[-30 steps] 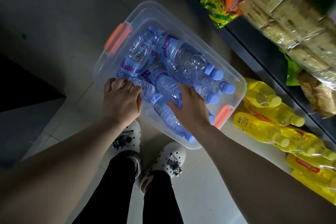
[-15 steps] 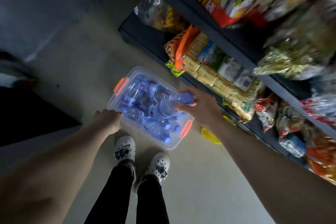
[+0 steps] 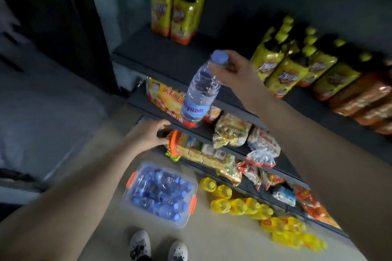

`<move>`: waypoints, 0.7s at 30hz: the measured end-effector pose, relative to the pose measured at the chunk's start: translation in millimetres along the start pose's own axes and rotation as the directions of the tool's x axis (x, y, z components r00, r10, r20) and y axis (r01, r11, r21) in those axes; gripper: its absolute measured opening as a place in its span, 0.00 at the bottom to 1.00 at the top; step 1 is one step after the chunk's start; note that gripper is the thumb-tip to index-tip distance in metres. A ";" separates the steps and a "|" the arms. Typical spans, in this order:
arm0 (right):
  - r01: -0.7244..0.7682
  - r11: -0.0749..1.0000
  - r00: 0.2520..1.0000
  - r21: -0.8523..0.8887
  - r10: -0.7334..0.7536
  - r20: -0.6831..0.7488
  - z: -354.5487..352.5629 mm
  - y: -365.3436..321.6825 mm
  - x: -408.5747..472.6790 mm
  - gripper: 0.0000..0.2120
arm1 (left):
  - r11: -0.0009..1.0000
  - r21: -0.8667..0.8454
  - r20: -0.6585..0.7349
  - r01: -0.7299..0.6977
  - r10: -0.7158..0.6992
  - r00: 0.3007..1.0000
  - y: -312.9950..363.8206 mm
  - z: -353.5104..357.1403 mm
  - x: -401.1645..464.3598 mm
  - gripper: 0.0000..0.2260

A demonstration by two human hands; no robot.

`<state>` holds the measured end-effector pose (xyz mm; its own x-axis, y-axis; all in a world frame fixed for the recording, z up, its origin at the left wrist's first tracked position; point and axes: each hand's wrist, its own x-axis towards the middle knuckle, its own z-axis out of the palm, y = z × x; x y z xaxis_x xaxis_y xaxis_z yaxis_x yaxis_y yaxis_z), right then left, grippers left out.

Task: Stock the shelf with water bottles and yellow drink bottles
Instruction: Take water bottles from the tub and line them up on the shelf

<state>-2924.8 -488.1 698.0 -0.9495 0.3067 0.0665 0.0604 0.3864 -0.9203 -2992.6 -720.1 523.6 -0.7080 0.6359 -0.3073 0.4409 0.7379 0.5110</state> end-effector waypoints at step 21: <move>0.204 0.970 0.812 -0.133 -0.243 -0.531 -173.3 -229.0 -22.1 0.18 | 0.729 -0.194 -0.256 -0.657 0.609 0.751 305.3 -235.5 -19.7 0.24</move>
<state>-2864.3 -432.6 974.1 -0.6216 0.6172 0.4823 -0.0938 0.5527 -0.8281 -2973.9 -560.6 874.7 -0.4046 0.8686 0.2861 0.6790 0.0759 0.7302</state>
